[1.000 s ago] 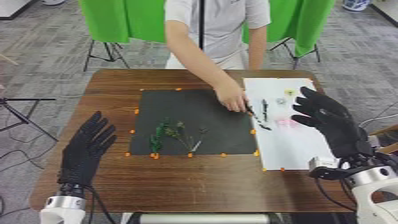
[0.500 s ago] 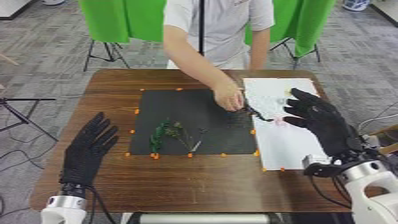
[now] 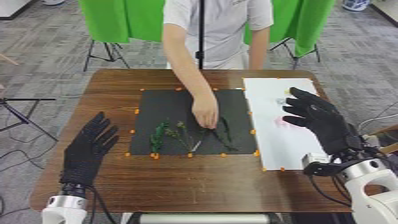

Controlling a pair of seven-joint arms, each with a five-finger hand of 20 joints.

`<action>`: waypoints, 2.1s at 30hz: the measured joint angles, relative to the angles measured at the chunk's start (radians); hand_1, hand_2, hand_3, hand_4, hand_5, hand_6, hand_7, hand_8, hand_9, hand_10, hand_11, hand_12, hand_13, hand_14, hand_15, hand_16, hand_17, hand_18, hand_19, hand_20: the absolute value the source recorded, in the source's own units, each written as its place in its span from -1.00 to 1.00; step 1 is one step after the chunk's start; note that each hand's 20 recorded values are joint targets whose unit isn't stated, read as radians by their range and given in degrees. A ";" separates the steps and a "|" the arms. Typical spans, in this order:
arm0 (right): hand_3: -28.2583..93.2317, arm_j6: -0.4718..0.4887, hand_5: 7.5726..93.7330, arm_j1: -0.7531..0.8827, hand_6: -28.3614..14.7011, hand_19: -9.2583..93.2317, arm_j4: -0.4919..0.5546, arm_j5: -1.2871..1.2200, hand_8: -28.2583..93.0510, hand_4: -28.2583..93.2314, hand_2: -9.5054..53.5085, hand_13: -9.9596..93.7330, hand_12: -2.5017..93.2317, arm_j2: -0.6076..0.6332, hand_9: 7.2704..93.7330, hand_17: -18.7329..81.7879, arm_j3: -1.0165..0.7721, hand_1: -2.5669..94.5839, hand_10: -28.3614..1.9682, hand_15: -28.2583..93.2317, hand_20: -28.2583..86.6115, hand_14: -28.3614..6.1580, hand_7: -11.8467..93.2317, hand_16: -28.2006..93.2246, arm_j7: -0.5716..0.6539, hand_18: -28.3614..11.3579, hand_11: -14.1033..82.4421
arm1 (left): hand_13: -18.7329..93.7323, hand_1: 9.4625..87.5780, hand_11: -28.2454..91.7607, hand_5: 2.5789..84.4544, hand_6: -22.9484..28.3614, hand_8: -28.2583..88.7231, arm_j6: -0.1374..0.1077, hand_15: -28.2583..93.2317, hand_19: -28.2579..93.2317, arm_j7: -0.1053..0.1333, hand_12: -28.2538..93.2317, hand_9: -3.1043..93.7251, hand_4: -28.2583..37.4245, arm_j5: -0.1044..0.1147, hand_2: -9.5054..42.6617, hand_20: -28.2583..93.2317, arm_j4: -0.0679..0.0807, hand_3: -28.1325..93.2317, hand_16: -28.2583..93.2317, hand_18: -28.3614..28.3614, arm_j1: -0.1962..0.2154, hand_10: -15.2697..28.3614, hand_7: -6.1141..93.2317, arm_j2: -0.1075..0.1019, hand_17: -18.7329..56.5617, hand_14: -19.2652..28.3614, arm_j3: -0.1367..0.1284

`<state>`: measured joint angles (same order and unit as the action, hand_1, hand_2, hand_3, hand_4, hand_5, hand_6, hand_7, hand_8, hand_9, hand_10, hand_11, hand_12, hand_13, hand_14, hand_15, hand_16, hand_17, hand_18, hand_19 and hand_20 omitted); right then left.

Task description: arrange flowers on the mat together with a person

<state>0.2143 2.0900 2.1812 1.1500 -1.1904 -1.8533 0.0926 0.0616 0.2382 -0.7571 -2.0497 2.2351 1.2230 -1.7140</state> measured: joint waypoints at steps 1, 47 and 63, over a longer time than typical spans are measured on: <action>0.80 0.000 -0.45 0.000 0.11 -0.05 0.000 0.000 -0.66 -0.93 -0.92 -0.30 -0.49 -0.001 -0.42 -0.54 0.000 -0.60 -0.09 -0.34 -0.09 -0.08 -0.53 -0.01 0.000 -0.66 -0.55 | -0.33 -0.63 -0.28 -0.36 0.02 -0.69 0.000 -0.19 0.14 0.000 -0.26 -0.48 -1.00 0.000 -0.78 -0.39 0.000 0.65 -0.48 0.78 0.000 0.20 -0.50 0.000 -0.77 0.39 0.000; 0.80 0.033 -0.43 -0.015 0.10 -0.05 -0.013 0.011 -0.66 -0.94 -0.92 -0.27 -0.50 -0.018 -0.41 -0.53 -0.006 -0.60 -0.09 -0.29 -0.10 -0.11 -0.52 -0.04 0.011 -0.64 -0.53 | -0.33 -0.63 -0.27 -0.35 0.02 -0.69 0.003 -0.19 0.13 -0.001 -0.26 -0.47 -1.00 0.001 -0.77 -0.39 0.003 0.65 -0.48 0.78 -0.009 0.21 -0.50 0.006 -0.77 0.39 0.003; 0.87 -0.091 -0.12 -0.018 0.17 0.57 -0.032 0.062 -0.77 -0.97 -1.00 0.22 -0.57 0.011 -0.06 -0.11 0.071 -0.28 0.00 0.33 0.06 -0.01 -0.27 -0.28 -0.086 -0.47 -0.29 | -0.32 -0.62 -0.27 -0.34 0.03 -0.69 0.003 -0.19 0.14 0.000 -0.27 -0.46 -1.00 0.001 -0.76 -0.38 0.004 0.65 -0.48 0.77 -0.008 0.22 -0.50 0.006 -0.77 0.39 0.003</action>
<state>0.1231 2.0719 2.1495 1.2116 -1.1798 -1.7821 0.0064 0.0644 0.2384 -0.7558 -2.0462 2.2271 1.2289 -1.7110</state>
